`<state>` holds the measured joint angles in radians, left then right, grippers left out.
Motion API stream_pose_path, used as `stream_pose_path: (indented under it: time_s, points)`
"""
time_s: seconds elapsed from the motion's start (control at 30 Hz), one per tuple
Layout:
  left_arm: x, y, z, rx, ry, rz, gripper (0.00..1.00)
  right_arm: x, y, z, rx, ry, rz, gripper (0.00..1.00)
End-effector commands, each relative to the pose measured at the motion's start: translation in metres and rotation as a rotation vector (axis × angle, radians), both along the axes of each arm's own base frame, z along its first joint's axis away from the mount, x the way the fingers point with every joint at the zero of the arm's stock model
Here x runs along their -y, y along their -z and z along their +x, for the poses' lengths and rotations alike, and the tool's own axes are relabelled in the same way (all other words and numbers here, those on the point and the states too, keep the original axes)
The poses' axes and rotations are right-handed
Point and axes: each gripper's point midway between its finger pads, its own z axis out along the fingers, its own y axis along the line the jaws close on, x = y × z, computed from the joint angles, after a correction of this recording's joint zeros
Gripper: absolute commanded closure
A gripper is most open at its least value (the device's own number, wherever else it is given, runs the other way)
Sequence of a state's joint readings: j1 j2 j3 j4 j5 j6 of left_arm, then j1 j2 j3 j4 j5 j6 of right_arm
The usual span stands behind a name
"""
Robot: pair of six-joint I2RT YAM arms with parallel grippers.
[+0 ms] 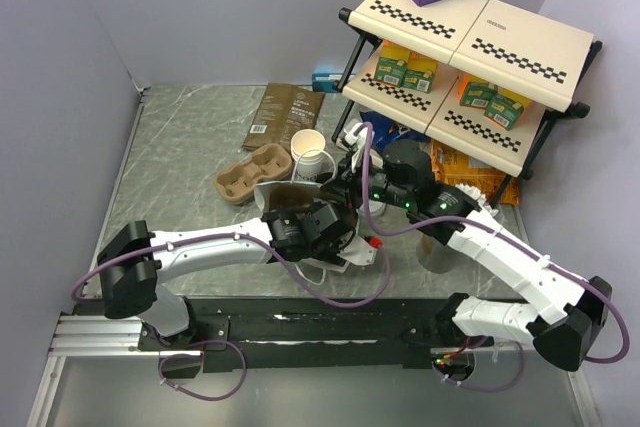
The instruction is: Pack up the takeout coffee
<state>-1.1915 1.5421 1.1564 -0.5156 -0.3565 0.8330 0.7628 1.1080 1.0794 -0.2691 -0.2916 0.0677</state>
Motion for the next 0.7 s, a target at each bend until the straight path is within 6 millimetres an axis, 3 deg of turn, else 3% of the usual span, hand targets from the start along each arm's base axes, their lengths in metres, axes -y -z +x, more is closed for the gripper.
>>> stream_pose_path:
  time_s: [0.0,0.13,0.33,0.47,0.67]
  points:
    - [-0.001,0.014,-0.008,-0.02,0.051,0.055,0.99,-0.012,-0.028,0.0,0.031,-0.05,0.076,1.0]
    - [0.006,0.011,-0.002,0.017,0.081,0.076,0.99,-0.019,-0.02,-0.01,-0.018,-0.087,0.07,1.0]
    - [0.013,0.02,0.01,0.045,0.064,0.129,0.99,-0.027,-0.026,-0.018,-0.005,-0.127,0.079,1.0]
    - [0.016,0.023,0.01,0.027,0.039,0.1,0.96,-0.026,-0.027,-0.021,-0.005,-0.132,0.085,1.0]
    - [0.009,0.017,0.013,0.017,-0.038,0.072,0.99,-0.02,-0.025,-0.019,0.008,-0.108,0.071,1.0]
